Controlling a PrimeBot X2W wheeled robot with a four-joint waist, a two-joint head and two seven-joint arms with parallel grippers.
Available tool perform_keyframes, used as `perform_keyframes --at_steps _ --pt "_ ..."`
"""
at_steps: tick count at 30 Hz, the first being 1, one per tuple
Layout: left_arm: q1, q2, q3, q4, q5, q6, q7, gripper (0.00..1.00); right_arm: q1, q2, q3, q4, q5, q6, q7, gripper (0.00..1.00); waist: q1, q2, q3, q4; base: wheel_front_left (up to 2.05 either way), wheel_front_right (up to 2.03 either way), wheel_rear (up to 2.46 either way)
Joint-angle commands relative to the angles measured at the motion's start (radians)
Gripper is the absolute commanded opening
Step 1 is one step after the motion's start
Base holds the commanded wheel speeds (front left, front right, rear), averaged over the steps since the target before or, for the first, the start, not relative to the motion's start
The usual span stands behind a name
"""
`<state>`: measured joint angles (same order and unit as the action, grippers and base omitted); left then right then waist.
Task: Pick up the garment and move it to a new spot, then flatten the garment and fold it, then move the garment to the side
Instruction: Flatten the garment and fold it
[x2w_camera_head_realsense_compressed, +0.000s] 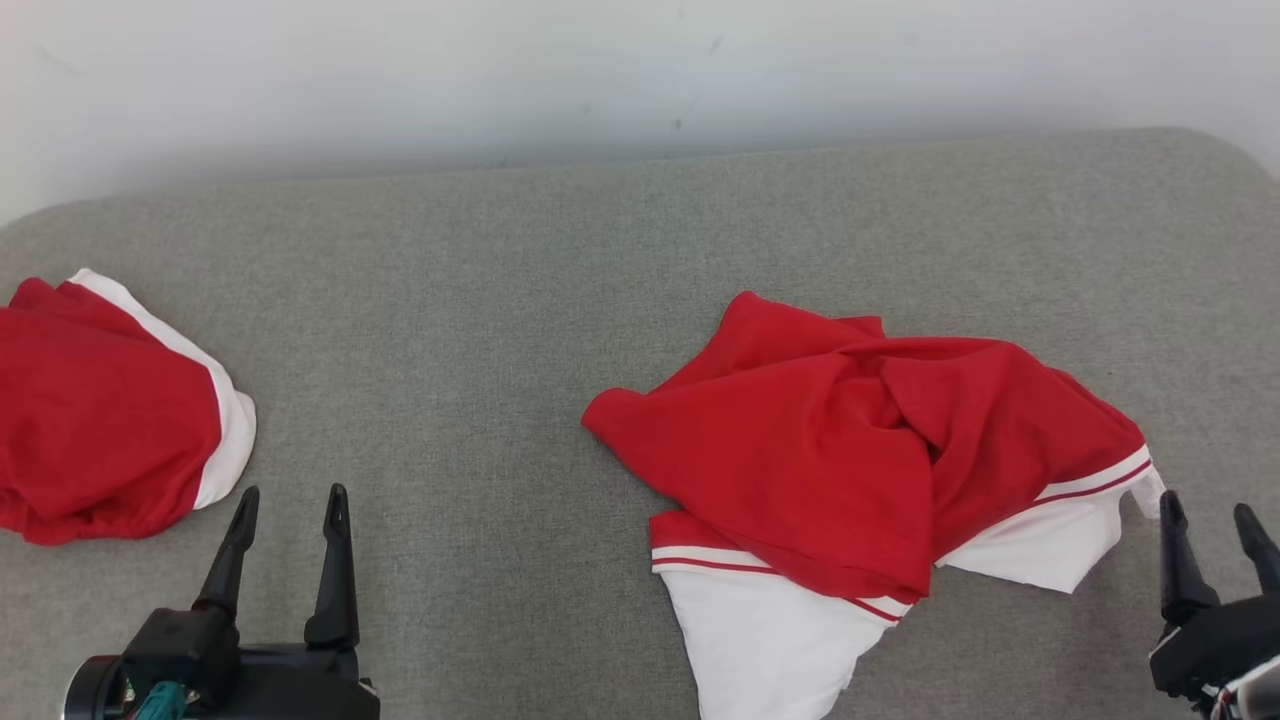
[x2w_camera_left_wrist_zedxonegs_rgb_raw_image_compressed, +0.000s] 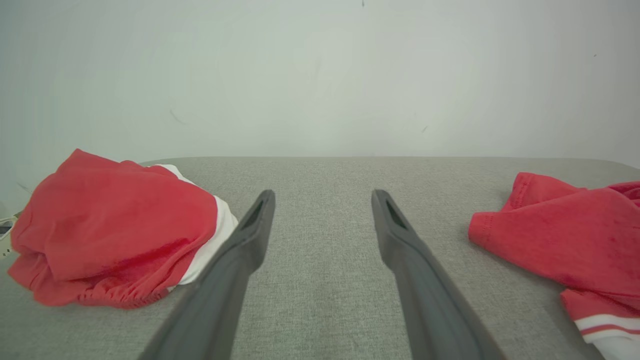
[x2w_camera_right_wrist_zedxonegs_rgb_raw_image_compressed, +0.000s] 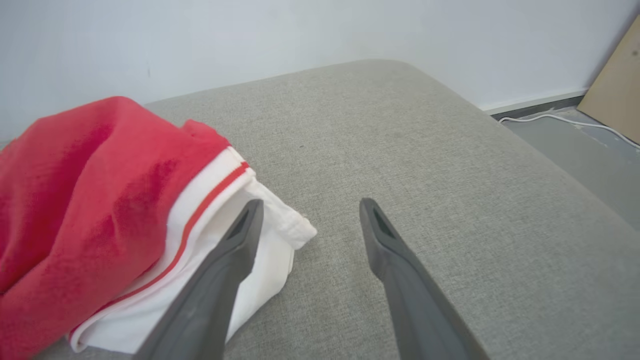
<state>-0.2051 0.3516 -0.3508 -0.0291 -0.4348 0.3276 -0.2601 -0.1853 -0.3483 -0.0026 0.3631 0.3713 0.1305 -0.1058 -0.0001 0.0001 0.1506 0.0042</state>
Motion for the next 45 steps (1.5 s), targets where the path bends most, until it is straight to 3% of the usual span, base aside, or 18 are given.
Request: perform_keyframes --at_steps 1,9,18,29,45 --pt "0.013 0.008 0.003 0.003 0.006 0.003 -0.003 1.00 0.017 0.003 -0.007 -0.012 -0.010 0.000 -0.002 1.00 0.0001 -0.0001 -0.010 -0.008 0.00 0.00 0.00" --pt "0.034 0.020 0.007 -0.004 0.005 0.015 0.005 1.00 0.106 0.101 -0.072 -0.292 -0.105 0.000 -0.030 1.00 0.0001 -0.0001 -0.049 -0.024 0.00 0.00 0.00" --pt "0.059 0.039 0.004 -0.015 0.005 0.025 0.026 1.00 0.177 0.166 0.059 -0.509 -0.166 0.000 0.012 1.00 0.0001 -0.0001 -0.100 -0.016 0.00 0.00 0.00" --pt "0.105 0.056 0.001 -0.023 -0.005 0.040 0.042 1.00 0.292 0.199 0.166 -0.547 -0.181 0.000 0.053 1.00 0.0001 -0.0001 -0.154 -0.006 0.00 0.00 0.00" --pt "0.121 0.072 0.000 -0.036 -0.009 0.055 0.061 1.00 0.337 0.231 0.182 -0.547 -0.186 0.000 0.063 1.00 0.0001 -0.0001 -0.173 -0.009 0.00 0.00 0.00"
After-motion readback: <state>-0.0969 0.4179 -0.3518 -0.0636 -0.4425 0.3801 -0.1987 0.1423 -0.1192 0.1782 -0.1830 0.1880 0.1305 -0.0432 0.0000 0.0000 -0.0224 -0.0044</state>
